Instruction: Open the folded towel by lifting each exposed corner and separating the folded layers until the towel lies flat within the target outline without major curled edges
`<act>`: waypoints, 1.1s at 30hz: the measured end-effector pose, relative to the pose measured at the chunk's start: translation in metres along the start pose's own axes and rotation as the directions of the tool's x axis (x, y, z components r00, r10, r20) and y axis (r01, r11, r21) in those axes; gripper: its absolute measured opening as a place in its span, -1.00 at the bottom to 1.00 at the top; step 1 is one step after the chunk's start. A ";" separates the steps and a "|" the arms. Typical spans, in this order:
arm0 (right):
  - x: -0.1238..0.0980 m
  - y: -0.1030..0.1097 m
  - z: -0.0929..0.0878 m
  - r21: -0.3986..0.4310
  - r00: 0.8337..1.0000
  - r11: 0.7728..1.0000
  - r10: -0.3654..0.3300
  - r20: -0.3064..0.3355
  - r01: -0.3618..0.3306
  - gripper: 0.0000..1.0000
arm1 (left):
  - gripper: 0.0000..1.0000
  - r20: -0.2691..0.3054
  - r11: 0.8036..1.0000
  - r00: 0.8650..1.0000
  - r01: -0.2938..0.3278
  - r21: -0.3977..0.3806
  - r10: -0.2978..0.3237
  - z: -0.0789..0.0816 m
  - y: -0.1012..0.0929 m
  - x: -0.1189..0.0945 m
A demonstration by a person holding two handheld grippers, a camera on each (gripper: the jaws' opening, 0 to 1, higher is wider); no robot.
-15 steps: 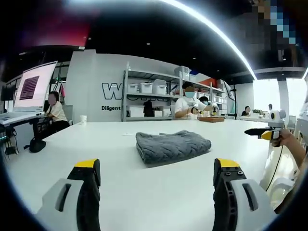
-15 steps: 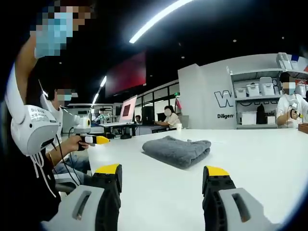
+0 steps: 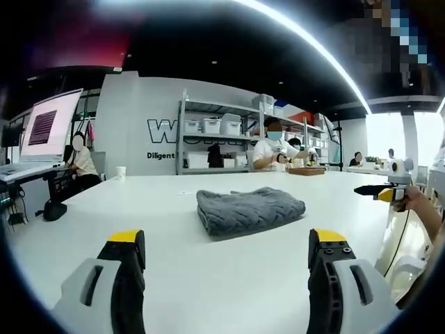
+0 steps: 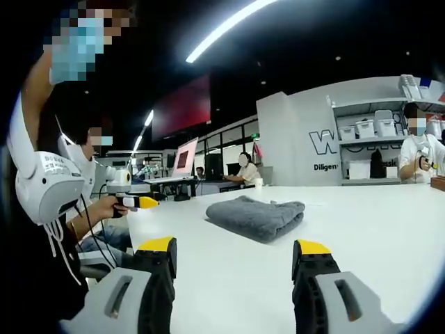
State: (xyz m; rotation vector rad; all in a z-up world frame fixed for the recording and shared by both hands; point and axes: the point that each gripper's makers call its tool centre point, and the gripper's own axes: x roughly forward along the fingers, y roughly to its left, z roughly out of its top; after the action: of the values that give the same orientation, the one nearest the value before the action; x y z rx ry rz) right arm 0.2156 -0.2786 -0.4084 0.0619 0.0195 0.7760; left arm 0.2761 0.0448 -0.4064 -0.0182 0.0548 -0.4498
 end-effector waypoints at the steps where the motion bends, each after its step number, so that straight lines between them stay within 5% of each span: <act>1: 0.000 0.000 0.000 0.001 1.000 1.000 0.000 -0.001 0.000 0.31 | 0.91 -0.002 1.000 1.000 0.000 0.000 0.000 0.000 0.000 0.000; 33: 0.001 -0.005 -0.002 -0.001 1.000 1.000 -0.012 -0.014 0.012 0.30 | 0.91 -0.002 1.000 1.000 0.003 0.000 -0.003 0.000 -0.001 0.002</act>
State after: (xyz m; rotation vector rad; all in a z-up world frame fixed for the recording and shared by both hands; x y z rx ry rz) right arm 0.2197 -0.2811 -0.4104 0.0557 0.0329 0.7645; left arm 0.2773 0.0434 -0.4066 -0.0177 0.0568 -0.4529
